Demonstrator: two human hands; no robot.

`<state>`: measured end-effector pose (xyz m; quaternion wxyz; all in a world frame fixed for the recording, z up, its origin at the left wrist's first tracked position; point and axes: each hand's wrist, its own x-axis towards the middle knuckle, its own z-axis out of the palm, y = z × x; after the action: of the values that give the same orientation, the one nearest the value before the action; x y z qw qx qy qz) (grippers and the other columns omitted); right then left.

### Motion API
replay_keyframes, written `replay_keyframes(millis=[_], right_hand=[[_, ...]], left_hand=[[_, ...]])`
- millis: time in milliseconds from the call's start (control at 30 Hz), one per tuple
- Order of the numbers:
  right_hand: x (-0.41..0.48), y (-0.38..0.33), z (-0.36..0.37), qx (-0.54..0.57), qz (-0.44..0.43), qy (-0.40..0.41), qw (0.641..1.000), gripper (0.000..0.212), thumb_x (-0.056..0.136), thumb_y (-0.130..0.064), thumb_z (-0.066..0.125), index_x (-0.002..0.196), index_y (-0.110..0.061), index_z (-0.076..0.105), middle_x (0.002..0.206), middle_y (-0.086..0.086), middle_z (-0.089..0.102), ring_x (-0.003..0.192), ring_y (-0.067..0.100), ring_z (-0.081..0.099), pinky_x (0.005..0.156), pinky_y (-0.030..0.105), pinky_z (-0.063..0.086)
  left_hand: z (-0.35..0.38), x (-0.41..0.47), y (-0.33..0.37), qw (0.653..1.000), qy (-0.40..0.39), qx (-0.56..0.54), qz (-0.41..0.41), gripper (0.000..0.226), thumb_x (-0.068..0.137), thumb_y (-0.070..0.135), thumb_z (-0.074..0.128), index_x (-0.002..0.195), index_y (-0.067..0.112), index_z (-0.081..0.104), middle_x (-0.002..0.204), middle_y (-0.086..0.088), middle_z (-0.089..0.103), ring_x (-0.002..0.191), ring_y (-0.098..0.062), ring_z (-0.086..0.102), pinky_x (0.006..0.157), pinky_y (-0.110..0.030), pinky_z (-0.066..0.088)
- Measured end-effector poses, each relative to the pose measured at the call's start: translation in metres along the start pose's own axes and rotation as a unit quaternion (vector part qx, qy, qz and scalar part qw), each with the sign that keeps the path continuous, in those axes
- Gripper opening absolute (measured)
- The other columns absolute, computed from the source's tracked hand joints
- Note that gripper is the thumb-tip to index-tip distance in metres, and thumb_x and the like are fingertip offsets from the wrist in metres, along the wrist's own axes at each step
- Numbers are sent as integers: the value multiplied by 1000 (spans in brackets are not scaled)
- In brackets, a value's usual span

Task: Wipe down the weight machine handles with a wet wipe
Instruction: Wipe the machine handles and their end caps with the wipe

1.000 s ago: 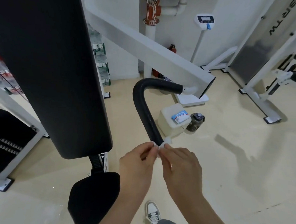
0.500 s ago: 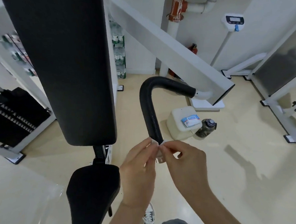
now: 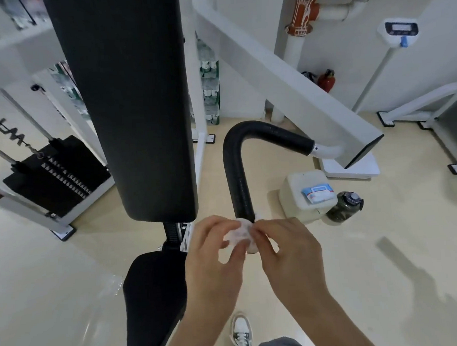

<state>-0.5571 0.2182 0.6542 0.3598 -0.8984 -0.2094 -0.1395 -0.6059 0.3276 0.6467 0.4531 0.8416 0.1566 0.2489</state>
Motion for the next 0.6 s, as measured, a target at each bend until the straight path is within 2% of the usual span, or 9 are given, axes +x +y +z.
replay_keyframes(millis=[67, 133, 200, 267, 367, 433, 500, 600], right_hand=[[1, 0, 1, -18, 3, 21, 1000, 19, 85, -27, 51, 81, -21, 69, 67, -11, 65, 60, 13, 55, 59, 20, 40], [-1, -5, 3, -46, 10, 24, 999, 21, 87, -27, 49, 86, -23, 69, 67, -11, 65, 58, 12, 56, 57, 19, 40], [-9, -11, 8, -65, 5, 26, 998, 24, 87, -25, 49, 92, -21, 72, 78, -7, 70, 64, 14, 61, 61, 17, 42], [-14, -18, 11, -91, -5, 41, 995, 26, 86, -26, 50, 89, -17, 75, 87, 0, 74, 69, 20, 67, 62, 24, 50], [-6, -20, 14, -120, -14, 60, 991, 27, 86, -30, 54, 74, -15, 72, 77, 1, 73, 62, 21, 65, 55, 24, 48], [-2, -19, 18, -128, -2, 61, 990, 19, 83, -27, 62, 69, -15, 68, 69, -2, 67, 57, 21, 60, 51, 23, 43], [-7, -18, 20, -115, 6, 68, 991, 11, 82, -24, 65, 79, -15, 70, 73, -4, 67, 61, 18, 60, 53, 23, 44], [-11, -16, 18, -36, 60, 70, 995, 20, 87, -22, 58, 97, -14, 73, 84, -6, 72, 71, 14, 65, 64, 23, 51]], left_hand=[[-1, 2, 0, 999, -25, -20, -40, 42, 77, 11, 77, 89, 48, 60, 94, 21, 63, 86, 1, 62, 71, -7, 49], [1, 1, 0, 998, -33, -33, -44, 34, 78, 10, 75, 88, 41, 66, 87, 22, 66, 83, 3, 63, 69, -6, 48], [1, -1, -1, 999, -26, -31, -25, 29, 79, 6, 74, 92, 31, 71, 88, 20, 66, 82, 2, 64, 70, -6, 48], [-1, -4, -2, 999, -25, -40, -19, 30, 80, 2, 71, 95, 27, 72, 89, 18, 67, 83, 0, 64, 71, -10, 51], [-6, -5, -2, 989, -57, -95, -102, 33, 84, 3, 67, 94, 34, 69, 86, 18, 70, 84, 1, 65, 72, -10, 50], [-8, -4, -3, 976, -70, -140, -152, 34, 85, 4, 67, 96, 36, 64, 85, 20, 69, 81, 1, 65, 72, -11, 50], [-10, -1, -5, 970, -73, -163, -168, 35, 83, 3, 69, 97, 35, 61, 83, 19, 69, 79, 2, 66, 70, -9, 50], [-11, 4, -4, 966, -80, -190, -159, 33, 82, 1, 69, 92, 32, 64, 82, 19, 70, 78, 1, 66, 68, -6, 47]])
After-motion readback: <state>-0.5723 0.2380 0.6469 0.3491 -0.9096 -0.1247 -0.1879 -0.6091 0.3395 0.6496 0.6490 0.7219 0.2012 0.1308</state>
